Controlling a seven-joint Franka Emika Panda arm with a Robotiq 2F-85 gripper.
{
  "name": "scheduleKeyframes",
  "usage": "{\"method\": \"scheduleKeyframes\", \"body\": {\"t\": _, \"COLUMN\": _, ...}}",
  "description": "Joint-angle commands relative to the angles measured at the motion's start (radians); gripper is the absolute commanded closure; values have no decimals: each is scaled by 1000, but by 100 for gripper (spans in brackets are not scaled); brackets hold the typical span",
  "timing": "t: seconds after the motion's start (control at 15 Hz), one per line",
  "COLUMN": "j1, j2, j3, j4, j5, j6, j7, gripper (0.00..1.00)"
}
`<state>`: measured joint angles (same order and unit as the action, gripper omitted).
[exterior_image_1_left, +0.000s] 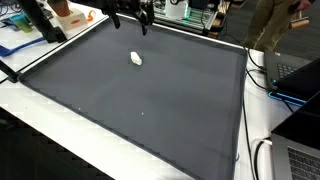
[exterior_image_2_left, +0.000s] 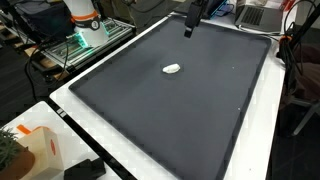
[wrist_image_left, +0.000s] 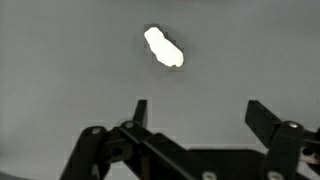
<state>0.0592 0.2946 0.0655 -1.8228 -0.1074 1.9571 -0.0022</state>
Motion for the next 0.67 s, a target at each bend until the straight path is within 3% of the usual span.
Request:
{"method": "scheduleKeyframes", "body": {"t": 0.0, "j1": 30, "j2": 79, "j3": -25, "j4": 118, "j5": -70, "j6": -93, "j7": 80, "gripper": 0}}
{"method": "scheduleKeyframes", "body": {"t": 0.13, "j1": 37, "j2": 125, "j3": -23, "j4": 195, "j5": -81, "j6": -150, "j7": 77, "gripper": 0}}
{"method": "scheduleKeyframes", "body": {"t": 0.4, "j1": 24, "j2": 248, "j3": 4, "j4": 385, "j5": -31, "j6": -280, "j7": -85, "gripper": 0}}
{"method": "scheduleKeyframes", "body": {"t": 0.6, "j1": 28, "j2": 351, "j3": -8, "j4": 532, "j5": -23, "j6": -410, "j7": -85, "gripper": 0}}
